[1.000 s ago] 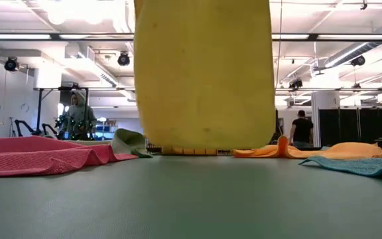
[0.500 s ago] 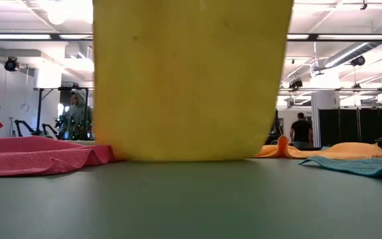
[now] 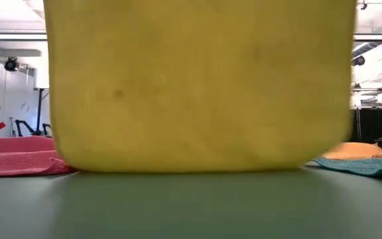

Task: Fold microfiber towels
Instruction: Fold the yellow microfiber towel

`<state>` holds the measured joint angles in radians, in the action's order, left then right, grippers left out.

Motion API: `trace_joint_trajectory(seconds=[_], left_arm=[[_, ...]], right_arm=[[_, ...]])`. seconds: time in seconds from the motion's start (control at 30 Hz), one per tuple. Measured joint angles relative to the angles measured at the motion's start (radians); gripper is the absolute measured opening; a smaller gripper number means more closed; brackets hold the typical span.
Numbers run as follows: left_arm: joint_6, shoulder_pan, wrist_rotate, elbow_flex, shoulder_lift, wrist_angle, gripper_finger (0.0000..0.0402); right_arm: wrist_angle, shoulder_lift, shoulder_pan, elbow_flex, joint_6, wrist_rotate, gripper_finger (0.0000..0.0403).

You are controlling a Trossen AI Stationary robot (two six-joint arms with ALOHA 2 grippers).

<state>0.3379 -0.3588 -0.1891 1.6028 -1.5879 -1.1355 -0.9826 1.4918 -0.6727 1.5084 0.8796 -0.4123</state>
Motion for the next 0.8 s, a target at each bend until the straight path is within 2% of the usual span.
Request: trace_joint_trajectory(seconds=[0.17,0.4,0.53,0.8], left_arm=[[0.089,0.001,0.032,-0.089,-0.007,0.081,0.0],[0.18,-0.003,0.039,-0.235,-0.046,0.203,0.0],[0.182,-0.002,0.105,-0.278,-0.063,0.256,0.0],[0.164,0.06,0.229,-0.288,-0.071,0.251,0.0]], right_arm=[[0.012,0.0,0.004,-0.15,0.025,0.045,0.0008],[0.205,0.0,0.003,-0.311,0.036,0.053,0.0008],[0.211,0.0,0.022,-0.364,0.025,0.024,0.0008],[0.208,0.0,0.18,-0.455,-0.04,-0.006,0.0008]])
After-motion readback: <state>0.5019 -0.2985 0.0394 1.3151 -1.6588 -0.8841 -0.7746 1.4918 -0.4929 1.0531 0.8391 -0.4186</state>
